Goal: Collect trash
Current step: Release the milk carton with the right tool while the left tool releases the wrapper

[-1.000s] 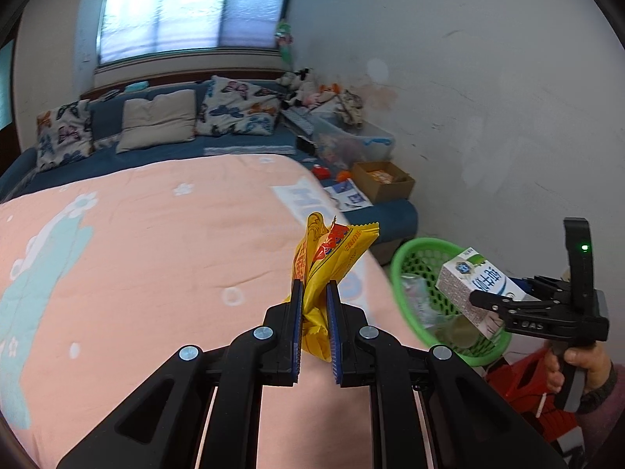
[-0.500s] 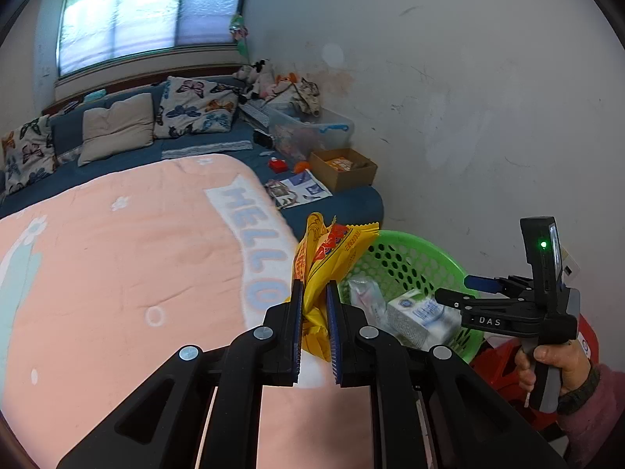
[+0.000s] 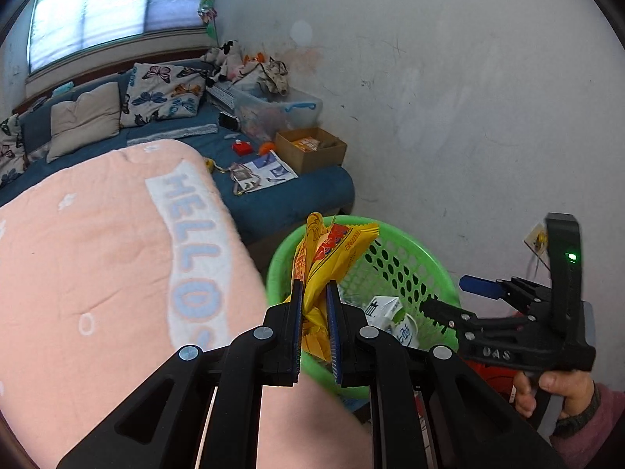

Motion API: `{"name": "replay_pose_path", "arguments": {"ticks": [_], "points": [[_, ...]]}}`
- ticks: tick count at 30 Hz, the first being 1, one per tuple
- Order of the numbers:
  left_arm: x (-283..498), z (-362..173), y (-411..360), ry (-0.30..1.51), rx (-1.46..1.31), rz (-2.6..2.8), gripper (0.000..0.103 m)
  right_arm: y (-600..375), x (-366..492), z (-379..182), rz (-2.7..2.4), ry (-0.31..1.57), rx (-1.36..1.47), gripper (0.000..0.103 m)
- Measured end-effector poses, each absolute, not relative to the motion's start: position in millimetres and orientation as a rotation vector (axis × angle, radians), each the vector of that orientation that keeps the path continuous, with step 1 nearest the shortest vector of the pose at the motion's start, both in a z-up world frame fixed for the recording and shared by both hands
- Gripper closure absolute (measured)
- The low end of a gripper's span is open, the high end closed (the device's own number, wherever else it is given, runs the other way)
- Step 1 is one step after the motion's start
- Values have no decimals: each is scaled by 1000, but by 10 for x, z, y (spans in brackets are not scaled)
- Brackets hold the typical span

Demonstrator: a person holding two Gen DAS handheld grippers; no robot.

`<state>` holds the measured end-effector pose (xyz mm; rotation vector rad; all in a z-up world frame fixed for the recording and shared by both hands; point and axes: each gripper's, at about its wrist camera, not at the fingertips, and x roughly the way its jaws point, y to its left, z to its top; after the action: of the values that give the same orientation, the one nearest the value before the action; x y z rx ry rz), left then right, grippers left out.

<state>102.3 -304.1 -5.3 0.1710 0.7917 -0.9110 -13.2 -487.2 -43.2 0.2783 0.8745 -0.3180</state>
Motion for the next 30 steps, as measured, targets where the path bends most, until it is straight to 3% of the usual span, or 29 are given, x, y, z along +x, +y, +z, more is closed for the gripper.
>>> {"name": "replay_pose_path", "arguments": {"ticks": [8, 19, 23, 25, 30], "points": [[1006, -261, -3308, 849, 166, -943, 84, -4820, -234, -422, -297, 861, 286, 24], [1020, -296, -3232, 841, 126, -948, 50, -4730, -272, -425, -289, 850, 276, 23], [1012, -281, -3153, 838, 112, -945, 46, -4698, -278, -401, -290, 841, 277, 22], [997, -257, -3093, 826, 116, -928, 37, -4665, -284, -387, -292, 839, 272, 20], [987, -167, -2819, 792, 106, -863, 28, -4573, -306, -346, -282, 820, 275, 18]]}}
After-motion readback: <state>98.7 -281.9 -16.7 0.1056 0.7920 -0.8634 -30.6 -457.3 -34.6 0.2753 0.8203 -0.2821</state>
